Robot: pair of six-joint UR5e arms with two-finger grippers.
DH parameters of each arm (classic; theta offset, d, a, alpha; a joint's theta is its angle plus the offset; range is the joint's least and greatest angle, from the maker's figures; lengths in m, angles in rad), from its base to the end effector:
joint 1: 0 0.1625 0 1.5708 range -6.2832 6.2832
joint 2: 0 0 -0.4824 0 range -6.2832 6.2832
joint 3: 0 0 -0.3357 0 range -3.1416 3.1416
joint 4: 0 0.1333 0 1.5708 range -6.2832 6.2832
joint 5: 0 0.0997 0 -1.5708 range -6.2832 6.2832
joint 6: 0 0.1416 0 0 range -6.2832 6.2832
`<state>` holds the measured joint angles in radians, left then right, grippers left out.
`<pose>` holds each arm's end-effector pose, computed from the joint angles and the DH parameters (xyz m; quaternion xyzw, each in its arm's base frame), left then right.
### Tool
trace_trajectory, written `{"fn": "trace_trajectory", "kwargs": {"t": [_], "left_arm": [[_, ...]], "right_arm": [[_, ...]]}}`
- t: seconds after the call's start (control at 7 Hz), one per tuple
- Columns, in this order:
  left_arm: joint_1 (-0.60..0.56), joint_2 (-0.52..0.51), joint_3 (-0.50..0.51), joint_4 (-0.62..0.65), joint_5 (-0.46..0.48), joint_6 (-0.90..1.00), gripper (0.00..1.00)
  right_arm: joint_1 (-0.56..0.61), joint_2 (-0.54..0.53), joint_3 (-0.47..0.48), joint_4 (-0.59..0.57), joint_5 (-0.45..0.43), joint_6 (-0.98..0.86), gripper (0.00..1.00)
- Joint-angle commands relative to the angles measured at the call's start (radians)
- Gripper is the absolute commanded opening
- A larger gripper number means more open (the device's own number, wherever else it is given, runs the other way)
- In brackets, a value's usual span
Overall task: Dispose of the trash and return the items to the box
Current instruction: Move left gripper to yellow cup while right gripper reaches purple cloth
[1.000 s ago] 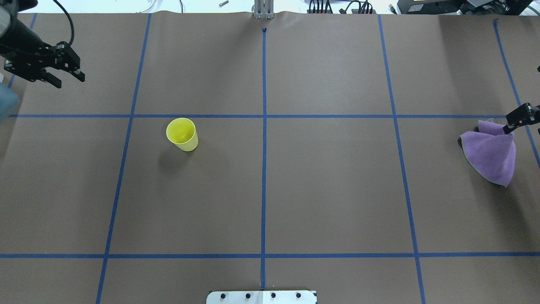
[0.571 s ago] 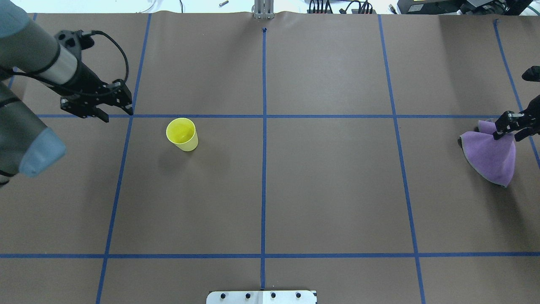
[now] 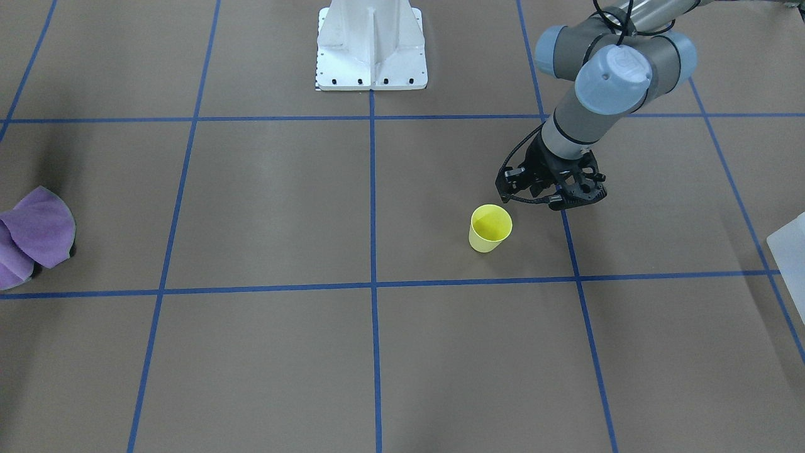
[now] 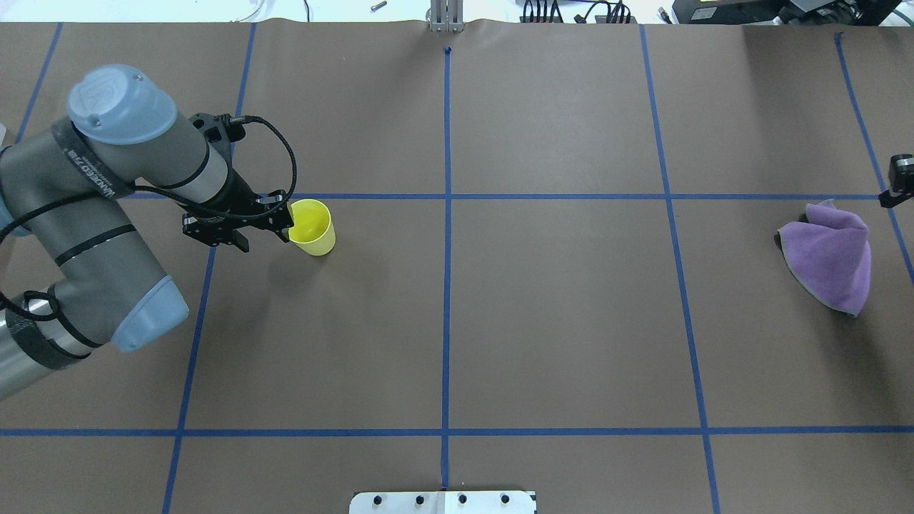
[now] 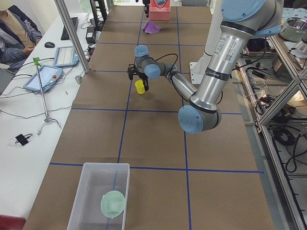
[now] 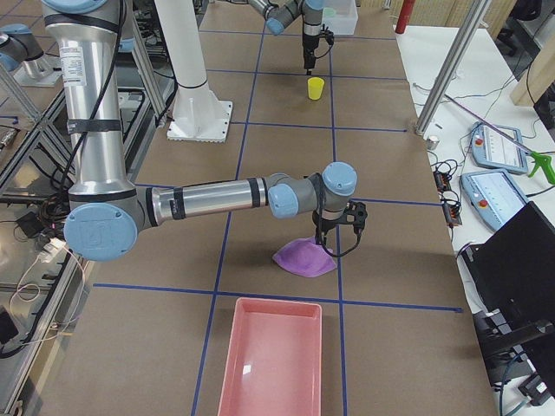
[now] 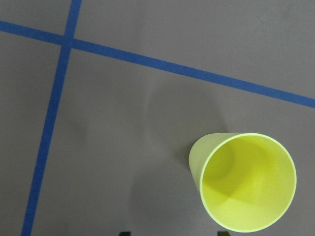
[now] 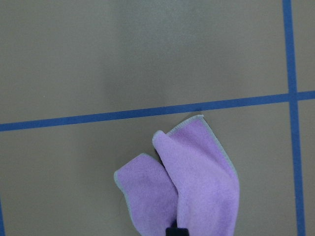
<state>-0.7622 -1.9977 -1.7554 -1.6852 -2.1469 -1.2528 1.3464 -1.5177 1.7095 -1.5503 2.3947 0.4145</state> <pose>0.4155 -0.4743 0.4315 -0.0527 0.4285 -0.0991 0.8965 -0.0766 -0.4676 0.6533 -0.0329 -0.4085 0.0442 0.9111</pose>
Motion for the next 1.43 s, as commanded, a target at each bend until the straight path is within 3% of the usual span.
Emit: {"fn": "trace_trajectory", "kwargs": {"t": [0.0, 0.14, 0.57, 0.71, 0.86, 1.0, 1.14, 1.29], "left_arm": [[0.001, -0.044, 0.063, -0.007, 0.031, -0.002, 0.67], [-0.006, -0.049, 0.062, -0.008, 0.030, -0.002, 0.67], [-0.005, -0.052, 0.092, -0.011, 0.033, -0.011, 0.66], [-0.005, -0.065, 0.118, -0.033, 0.038, -0.020, 0.66], [-0.003, -0.069, 0.135, -0.060, 0.039, -0.051, 0.57], [0.000, -0.072, 0.142, -0.076, 0.038, -0.098, 0.23], [0.000, -0.075, 0.143, -0.076, 0.038, -0.106, 0.00], [0.000, -0.081, 0.143, -0.076, 0.038, -0.115, 0.00]], "right_arm": [[0.183, 0.078, 0.125, -0.435, -0.037, -0.348, 0.00], [0.221, 0.161, 0.140, -0.597, -0.105, -0.455, 0.00], [0.211, 0.165, 0.134, -0.611, -0.123, -0.448, 0.00], [0.195, 0.165, 0.134, -0.611, -0.120, -0.447, 0.33], [0.175, 0.162, 0.131, -0.611, -0.105, -0.444, 0.82], [0.156, 0.160, 0.130, -0.613, -0.089, -0.416, 0.87], [0.126, 0.157, 0.128, -0.611, -0.075, -0.402, 0.89], [0.090, 0.148, 0.108, -0.578, -0.045, -0.398, 0.99]]}}
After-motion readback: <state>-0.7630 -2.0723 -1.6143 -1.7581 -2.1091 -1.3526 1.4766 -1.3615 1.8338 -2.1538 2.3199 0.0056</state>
